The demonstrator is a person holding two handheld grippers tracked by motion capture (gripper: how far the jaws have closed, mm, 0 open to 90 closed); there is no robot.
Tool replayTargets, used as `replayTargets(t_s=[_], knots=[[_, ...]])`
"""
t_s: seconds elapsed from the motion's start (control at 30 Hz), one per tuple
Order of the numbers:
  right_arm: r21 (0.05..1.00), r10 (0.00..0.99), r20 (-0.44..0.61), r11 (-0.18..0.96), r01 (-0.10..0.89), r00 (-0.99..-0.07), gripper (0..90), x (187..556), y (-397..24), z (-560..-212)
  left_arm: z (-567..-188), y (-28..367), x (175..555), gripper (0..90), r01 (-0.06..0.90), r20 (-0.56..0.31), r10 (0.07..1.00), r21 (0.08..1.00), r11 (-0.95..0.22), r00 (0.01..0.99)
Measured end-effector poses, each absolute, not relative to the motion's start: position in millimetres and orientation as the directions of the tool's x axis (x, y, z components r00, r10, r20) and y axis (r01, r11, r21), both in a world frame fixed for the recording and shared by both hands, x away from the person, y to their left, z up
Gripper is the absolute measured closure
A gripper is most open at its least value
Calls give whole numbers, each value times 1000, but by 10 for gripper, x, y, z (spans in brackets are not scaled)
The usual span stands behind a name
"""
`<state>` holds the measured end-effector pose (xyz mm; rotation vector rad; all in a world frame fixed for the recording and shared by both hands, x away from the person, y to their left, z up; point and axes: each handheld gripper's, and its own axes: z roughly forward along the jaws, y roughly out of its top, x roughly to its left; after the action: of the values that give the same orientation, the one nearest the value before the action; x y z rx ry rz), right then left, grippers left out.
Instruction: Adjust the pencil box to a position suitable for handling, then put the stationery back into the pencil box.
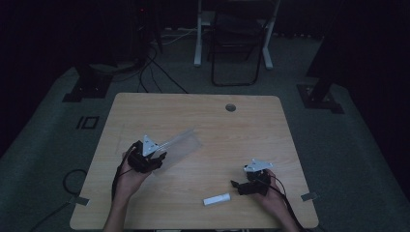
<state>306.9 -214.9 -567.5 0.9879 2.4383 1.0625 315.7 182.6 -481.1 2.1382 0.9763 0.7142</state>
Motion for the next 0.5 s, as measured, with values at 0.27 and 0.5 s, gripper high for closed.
replayTargets(t_s=[0.27, 0.5], knots=[[733, 697, -2, 489, 473, -717, 123, 3068, -2148, -5675, -4770, 1735, 3066, 489, 412, 158, 780, 776, -478, 606], [733, 697, -3, 489, 472, -717, 123, 3069, -2149, -5675, -4770, 1625, 3026, 476, 396, 164, 756, 770, -500, 634]])
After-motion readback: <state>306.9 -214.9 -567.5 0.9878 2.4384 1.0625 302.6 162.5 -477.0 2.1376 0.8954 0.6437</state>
